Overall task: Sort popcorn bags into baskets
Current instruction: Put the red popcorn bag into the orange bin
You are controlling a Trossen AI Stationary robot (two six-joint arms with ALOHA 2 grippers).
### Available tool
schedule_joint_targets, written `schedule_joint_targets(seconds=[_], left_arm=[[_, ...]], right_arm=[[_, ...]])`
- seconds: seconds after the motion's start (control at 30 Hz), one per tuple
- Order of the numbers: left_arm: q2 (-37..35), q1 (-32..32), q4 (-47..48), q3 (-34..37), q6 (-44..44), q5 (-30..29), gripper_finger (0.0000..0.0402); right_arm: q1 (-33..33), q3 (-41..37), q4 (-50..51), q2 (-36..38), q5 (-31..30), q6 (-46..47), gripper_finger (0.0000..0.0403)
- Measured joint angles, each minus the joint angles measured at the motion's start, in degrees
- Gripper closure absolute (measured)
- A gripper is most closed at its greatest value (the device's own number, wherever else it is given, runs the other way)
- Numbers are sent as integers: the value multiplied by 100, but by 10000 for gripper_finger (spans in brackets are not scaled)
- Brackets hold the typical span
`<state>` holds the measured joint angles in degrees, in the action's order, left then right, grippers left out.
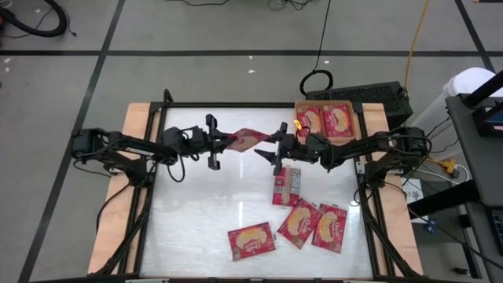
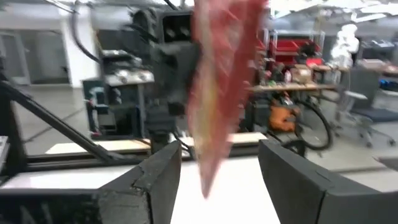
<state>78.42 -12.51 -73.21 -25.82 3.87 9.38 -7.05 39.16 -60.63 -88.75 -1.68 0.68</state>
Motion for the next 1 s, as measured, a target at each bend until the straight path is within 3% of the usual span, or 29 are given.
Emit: schedule_joint_targets(seconds=[0.23,0.6,0.7,0.83,0.9,1.0], left_arm=[[47,4,40,0,-87,-17,371],[45,6,302,0,26,-17,367],[27,42,444,0,72,-29,334],[-282,116,1071,0,-107,-364,259],[-493,156,1614,0,-298,-758,222],[-777,217,2375,0,-450,-1000,178]], right_arm=[[-7,0,-355,0,445,-157,225],[-105,-2,-368,0,473,-93,389],[-142,-2,-270,1,478,-93,390],[-250,-2,202,212,500,-96,379],[-351,-2,840,549,521,-163,382],[-593,-2,1978,1162,1084,-332,393]])
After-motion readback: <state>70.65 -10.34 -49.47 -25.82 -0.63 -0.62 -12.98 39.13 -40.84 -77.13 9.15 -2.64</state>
